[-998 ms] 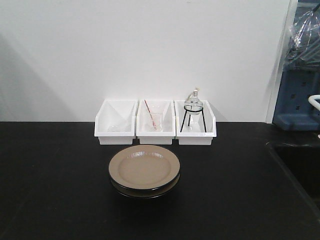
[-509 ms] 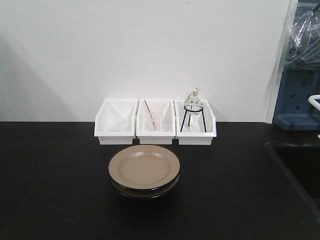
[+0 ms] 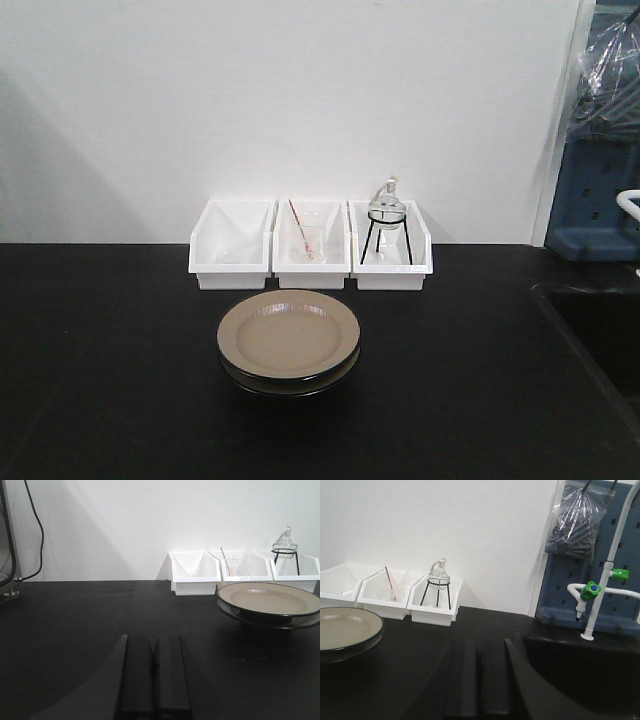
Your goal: Arrange circular plates on left workspace
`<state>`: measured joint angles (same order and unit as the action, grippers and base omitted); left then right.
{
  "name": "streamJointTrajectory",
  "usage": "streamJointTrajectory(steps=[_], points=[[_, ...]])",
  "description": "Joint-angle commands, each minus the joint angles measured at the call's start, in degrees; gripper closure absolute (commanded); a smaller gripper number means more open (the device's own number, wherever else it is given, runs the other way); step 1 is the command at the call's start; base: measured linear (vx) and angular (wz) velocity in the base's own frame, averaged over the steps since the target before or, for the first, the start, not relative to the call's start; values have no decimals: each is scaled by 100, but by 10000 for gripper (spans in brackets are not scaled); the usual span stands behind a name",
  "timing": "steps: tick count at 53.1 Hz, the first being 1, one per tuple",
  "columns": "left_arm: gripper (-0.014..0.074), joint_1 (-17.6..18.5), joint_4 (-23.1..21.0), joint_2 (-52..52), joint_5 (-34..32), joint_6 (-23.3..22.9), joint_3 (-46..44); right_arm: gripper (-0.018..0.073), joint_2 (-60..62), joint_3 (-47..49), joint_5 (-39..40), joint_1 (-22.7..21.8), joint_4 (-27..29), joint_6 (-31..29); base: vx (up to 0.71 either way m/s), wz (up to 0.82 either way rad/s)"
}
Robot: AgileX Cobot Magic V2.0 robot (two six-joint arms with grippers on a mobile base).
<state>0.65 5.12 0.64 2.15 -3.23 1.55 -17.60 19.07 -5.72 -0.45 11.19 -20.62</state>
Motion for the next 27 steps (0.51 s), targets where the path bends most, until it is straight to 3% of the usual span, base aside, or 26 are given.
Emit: streamJointTrajectory(steps=[1, 5, 8, 19, 27], points=[[594, 39, 22, 95, -467, -62, 115, 558, 59, -78, 388, -12, -1119, 1207, 0, 0], [594, 39, 22, 95, -467, -62, 115, 558, 300, -576, 602, -12, -1736, 1997, 0, 0], [594, 39, 22, 95, -467, -62, 115, 558, 578, -971, 729, -12, -1778, 2269, 0, 0], [594, 39, 22, 95, -467, -62, 115, 558, 1819, -2172, 966, -12, -1703, 2590, 0, 0], [594, 39, 22, 89, -466, -62, 115, 558, 1835, -2196, 628, -11, -1681, 2651, 0, 0]])
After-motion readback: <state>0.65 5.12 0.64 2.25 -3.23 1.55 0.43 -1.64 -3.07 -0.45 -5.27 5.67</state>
